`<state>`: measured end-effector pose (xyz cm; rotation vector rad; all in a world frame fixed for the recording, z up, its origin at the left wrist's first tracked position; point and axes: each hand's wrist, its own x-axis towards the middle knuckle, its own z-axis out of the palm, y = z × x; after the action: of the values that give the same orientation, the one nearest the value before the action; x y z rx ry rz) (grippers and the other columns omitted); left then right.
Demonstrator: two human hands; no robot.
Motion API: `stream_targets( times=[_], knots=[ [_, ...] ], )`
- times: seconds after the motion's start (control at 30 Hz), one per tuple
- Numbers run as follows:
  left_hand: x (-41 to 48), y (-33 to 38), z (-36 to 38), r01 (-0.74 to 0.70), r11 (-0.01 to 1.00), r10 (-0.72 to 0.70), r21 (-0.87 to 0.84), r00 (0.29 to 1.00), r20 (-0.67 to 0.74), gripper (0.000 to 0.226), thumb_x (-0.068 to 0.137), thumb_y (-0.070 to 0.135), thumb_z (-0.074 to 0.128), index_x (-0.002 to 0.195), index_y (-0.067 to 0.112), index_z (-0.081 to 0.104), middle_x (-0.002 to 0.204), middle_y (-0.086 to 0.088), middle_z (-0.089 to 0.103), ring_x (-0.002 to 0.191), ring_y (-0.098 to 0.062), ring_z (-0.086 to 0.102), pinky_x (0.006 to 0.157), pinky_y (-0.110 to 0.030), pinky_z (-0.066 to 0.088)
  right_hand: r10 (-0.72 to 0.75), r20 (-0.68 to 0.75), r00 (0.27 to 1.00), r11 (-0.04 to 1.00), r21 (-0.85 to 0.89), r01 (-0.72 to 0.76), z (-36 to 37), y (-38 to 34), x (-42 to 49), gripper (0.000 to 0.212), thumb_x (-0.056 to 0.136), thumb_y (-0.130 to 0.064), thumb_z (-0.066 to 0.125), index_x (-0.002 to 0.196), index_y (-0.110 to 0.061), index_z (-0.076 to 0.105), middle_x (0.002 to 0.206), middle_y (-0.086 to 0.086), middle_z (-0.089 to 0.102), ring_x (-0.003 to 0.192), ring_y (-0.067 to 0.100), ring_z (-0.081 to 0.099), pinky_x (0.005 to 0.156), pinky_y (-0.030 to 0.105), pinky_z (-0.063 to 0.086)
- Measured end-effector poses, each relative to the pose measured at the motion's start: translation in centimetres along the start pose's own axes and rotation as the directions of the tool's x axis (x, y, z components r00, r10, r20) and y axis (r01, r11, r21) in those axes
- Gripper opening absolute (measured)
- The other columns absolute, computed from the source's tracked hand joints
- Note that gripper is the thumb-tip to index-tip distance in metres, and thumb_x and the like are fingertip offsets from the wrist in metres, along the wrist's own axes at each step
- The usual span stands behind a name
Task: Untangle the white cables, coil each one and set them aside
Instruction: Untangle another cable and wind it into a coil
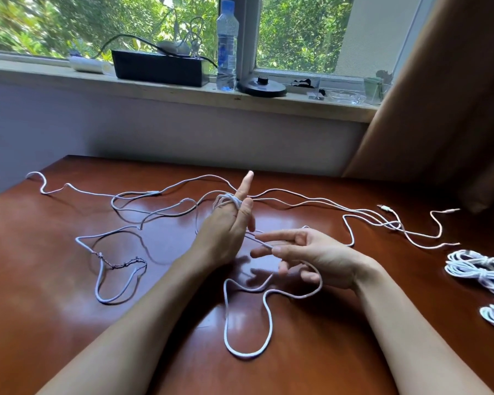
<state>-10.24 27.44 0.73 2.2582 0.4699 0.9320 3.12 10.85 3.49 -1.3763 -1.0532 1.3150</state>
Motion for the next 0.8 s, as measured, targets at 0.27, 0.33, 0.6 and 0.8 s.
stream_targets(
  times=[0.27, 0.33, 0.6, 0.8],
  knots=[
    [-0.2, 0.2, -0.4, -0.005, 1.0, 0.005, -0.007, 0.999, -0.05, 0.044, 0.109, 0.031, 0.033, 0.15, 0.024, 0.044, 0.115, -0.012, 0.067, 0.116, -0.02, 0.052, 0.097, -0.027, 0.037, -0.103, -0.186, 0.977, 0.989, 0.089, 0.121, -0.9, 0.7, 0.8, 0.033, 0.098, -0.012, 0.057, 0.129, -0.003, 0.063, 0.087, 0.006, 0.066, 0.052, 0.006, 0.033, 0.046, 0.014, 0.026],
    [-0.3, 0.5, -0.4, -0.001, 1.0, 0.001, 0.005, 0.999, -0.036, 0.039, 0.109, 0.033, 0.034, 0.142, 0.024, 0.053, 0.12, 0.008, 0.061, 0.121, -0.007, 0.047, 0.097, -0.016, 0.031, -0.151, -0.199, 0.968, 0.976, 0.124, 0.178, -0.8, 0.6, 0.9, 0.032, 0.096, -0.012, 0.058, 0.127, -0.004, 0.064, 0.091, 0.008, 0.069, 0.058, 0.009, 0.048, 0.052, 0.016, 0.041],
    [-0.1, -0.9, -0.9, 0.042, 0.998, -0.047, 0.045, 0.994, 0.095, 0.014, 0.081, 0.055, 0.048, 0.088, 0.044, 0.053, 0.073, 0.009, 0.053, 0.079, -0.014, 0.057, 0.078, -0.044, 0.049, -0.282, -0.445, 0.85, 0.922, 0.118, 0.368, -1.3, 1.1, 1.8, 0.023, 0.101, -0.011, 0.055, 0.123, -0.011, 0.061, 0.108, 0.009, 0.074, 0.052, 0.009, 0.048, 0.046, 0.018, 0.041],
    [-0.3, -0.3, -0.1, 0.006, 0.948, -0.002, 0.319, 1.0, -0.015, 0.035, 0.084, 0.047, 0.047, 0.066, 0.017, 0.042, 0.065, 0.004, 0.045, 0.073, -0.023, 0.05, 0.061, -0.035, 0.036, -0.394, -0.539, 0.744, 0.915, -0.154, 0.373, -1.1, 1.6, 2.5, 0.018, 0.101, -0.01, 0.058, 0.118, -0.013, 0.064, 0.102, 0.009, 0.076, 0.048, 0.012, 0.042, 0.043, 0.016, 0.031]
  ],
)
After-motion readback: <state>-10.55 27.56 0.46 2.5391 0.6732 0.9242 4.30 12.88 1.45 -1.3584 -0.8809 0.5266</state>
